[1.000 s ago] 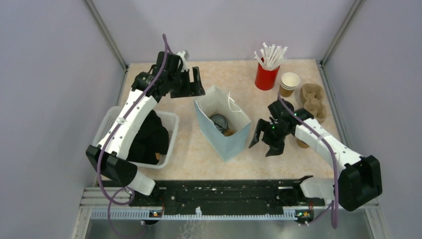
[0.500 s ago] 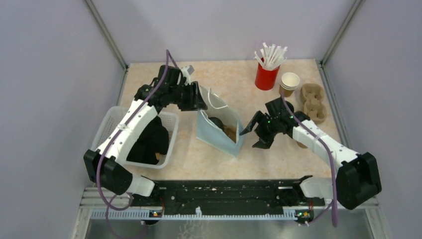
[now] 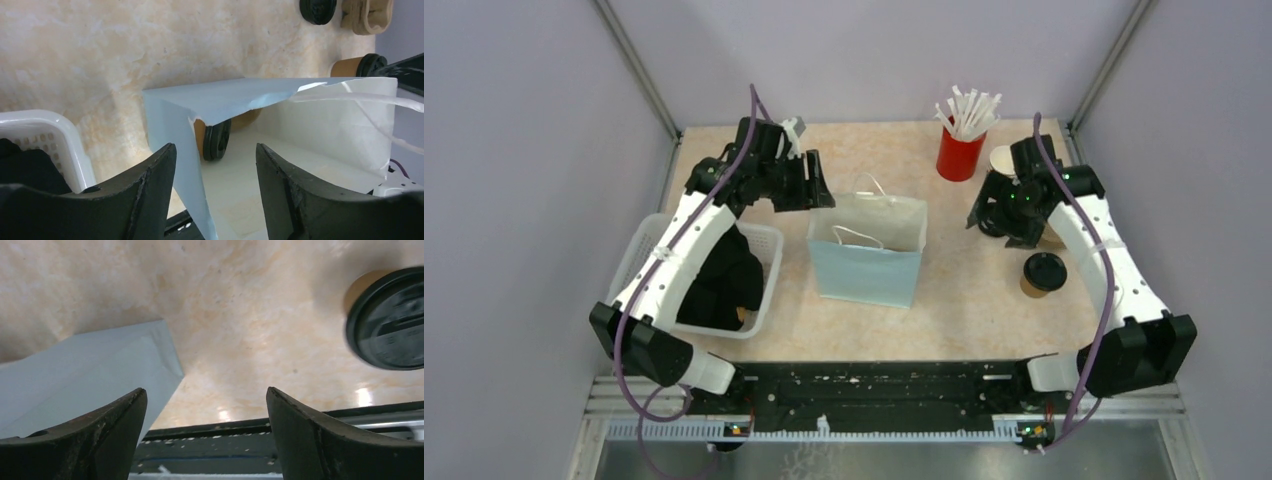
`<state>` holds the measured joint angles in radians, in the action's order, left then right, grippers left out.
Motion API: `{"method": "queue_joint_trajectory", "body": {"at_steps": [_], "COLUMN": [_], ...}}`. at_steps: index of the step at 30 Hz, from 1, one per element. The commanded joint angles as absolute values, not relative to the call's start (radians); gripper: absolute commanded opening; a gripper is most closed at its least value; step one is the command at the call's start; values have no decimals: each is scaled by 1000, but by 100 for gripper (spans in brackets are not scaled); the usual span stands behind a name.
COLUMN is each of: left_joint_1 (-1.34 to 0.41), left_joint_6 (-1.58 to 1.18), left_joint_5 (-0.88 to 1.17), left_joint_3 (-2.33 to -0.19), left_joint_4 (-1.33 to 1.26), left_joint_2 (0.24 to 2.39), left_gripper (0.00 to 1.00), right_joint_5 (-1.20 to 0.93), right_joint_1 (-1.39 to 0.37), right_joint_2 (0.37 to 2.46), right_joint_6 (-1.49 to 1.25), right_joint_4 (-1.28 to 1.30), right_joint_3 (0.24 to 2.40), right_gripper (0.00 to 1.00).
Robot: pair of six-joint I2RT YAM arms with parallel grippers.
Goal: Pack the takeout coffee
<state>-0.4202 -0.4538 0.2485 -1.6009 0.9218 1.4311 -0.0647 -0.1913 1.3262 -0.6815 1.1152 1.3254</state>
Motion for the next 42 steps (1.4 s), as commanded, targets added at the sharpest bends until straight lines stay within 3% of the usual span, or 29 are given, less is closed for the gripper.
{"method": "queue_joint_trajectory", "body": {"at_steps": [1, 4, 9, 13, 18, 21, 25, 28, 33, 37, 38, 42], "left_joint_1": [-420, -420, -420, -420, -420, -420, -421, -424, -444, -477, -483, -500], "left_joint_6": [-431, -430, -412, -382, -385, -398, -491, -515, -504, -475, -463, -371], "left_joint_5": [247, 260, 194, 166, 363, 593, 831, 893, 951, 946, 937, 876], "left_joint_3": [-1608, -1596, -1675, -1752, -1740, -1649, -1498, -1417, -1345, -1307, -1299, -1289], "left_joint_4": [938, 941, 995, 1042, 924, 775, 582, 502, 489, 526, 541, 651], "left_joint_2": [1444, 1424, 1378, 1323, 1210, 1165, 1131, 1109, 1120, 1126, 1123, 1108], "left_gripper": [65, 68, 81, 85, 91, 92, 87, 80, 61, 43, 39, 32], "right_joint_5": [152, -1, -114, -282, -475, -505, -550, -582, -520, -501, -511, -542], "right_joint_1": [-194, -235, -504, -553, -555, -557, -557, -558, -551, -499, -478, -411], "right_joint_2": [1376, 1368, 1378, 1424, 1501, 1509, 1515, 1530, 1537, 1561, 1582, 1660], "right_joint_6": [-401, -304, -215, -163, -126, -146, -186, -222, -293, -421, -464, -629], "right_joint_4": [1325, 1296, 1155, 990, 898, 839, 760, 723, 705, 695, 707, 740], "right_joint_3": [1533, 1652, 1831, 1886, 1881, 1831, 1782, 1762, 1754, 1743, 1744, 1726], "right_gripper": [89, 90, 97, 97, 94, 91, 84, 74, 47, 14, 10, 10]}}
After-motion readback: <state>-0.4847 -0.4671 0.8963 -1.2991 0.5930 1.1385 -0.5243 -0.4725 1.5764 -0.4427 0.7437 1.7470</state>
